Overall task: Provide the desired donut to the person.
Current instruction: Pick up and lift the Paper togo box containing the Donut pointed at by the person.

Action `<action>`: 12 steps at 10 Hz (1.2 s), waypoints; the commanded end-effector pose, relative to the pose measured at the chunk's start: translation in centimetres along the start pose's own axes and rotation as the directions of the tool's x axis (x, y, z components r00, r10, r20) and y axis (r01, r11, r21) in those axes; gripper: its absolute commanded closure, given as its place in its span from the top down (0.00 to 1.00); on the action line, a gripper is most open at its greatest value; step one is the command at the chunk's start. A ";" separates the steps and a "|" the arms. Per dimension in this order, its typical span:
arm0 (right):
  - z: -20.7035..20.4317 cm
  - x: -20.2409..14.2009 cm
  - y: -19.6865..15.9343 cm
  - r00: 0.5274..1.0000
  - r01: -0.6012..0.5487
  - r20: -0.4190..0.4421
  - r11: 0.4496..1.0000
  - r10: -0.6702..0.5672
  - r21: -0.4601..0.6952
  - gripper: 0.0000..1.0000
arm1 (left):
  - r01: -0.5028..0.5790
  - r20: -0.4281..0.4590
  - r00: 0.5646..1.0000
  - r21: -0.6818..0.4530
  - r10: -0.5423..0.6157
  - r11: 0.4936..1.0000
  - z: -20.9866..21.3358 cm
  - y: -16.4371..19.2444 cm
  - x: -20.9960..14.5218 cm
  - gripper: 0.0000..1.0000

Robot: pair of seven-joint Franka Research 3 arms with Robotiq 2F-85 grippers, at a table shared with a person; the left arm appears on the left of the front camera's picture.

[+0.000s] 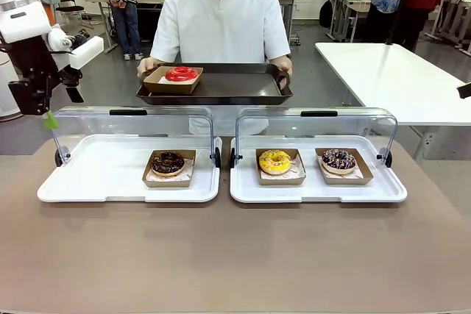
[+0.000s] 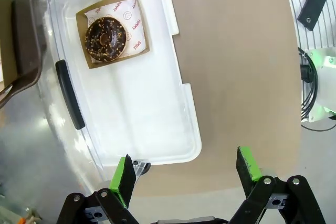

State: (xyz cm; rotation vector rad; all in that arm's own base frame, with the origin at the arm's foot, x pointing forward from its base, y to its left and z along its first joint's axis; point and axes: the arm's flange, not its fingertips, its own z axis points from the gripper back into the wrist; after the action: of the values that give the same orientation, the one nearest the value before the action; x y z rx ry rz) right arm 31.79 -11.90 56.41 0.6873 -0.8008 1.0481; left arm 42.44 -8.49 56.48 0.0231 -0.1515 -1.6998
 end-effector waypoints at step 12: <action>0.0 0.0 0.0 1.000 0.006 0.003 1.000 -0.006 0.004 1.00 | -0.249 0.845 0.506 -0.046 0.170 0.968 -2.9 -4.0 -18.9 1.00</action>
State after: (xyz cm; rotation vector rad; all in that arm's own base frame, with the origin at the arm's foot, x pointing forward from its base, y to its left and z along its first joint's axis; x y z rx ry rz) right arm 31.74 -12.01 56.40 0.6858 -0.8015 1.0448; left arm 40.51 10.05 53.22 -0.6663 -0.8889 -1.2616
